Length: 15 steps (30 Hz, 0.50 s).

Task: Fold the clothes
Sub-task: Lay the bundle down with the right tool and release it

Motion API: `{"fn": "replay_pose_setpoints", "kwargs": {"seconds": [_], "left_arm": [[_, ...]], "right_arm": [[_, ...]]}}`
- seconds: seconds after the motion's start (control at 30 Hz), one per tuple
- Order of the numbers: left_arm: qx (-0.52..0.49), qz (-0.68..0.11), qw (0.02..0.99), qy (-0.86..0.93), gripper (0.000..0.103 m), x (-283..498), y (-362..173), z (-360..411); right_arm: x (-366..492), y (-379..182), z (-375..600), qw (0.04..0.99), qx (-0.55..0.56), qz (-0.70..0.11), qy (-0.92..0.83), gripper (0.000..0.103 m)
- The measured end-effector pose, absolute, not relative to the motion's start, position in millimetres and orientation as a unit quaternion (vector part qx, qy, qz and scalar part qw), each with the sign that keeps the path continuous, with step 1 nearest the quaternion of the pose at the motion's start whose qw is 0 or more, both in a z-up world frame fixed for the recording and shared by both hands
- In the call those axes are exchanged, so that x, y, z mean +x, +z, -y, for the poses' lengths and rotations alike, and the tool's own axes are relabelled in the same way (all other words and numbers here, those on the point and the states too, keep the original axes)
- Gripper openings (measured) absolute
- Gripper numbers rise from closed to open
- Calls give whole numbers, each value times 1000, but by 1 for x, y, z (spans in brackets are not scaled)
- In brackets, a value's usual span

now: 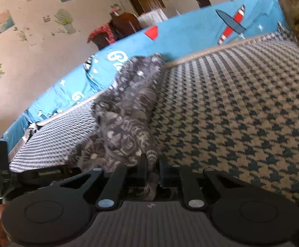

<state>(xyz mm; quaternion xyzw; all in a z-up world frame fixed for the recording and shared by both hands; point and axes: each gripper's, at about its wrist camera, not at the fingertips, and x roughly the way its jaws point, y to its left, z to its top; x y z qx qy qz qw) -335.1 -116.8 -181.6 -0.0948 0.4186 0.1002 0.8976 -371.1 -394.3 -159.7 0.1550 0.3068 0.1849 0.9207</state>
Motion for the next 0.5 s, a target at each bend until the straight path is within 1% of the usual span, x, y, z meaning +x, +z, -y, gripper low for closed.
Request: {"fn": "replay_pose_setpoints", "kwargs": {"seconds": [0.23,0.5], "left_arm": [[-109,-417,897,97,103,-339,-179,113],[-148,-401,902,63,103,-348,-170,105]], "right_arm": [[-392,-126,364,914,138,-277,263,12],[-404,-116,312,892,101,-280,339,12]]}}
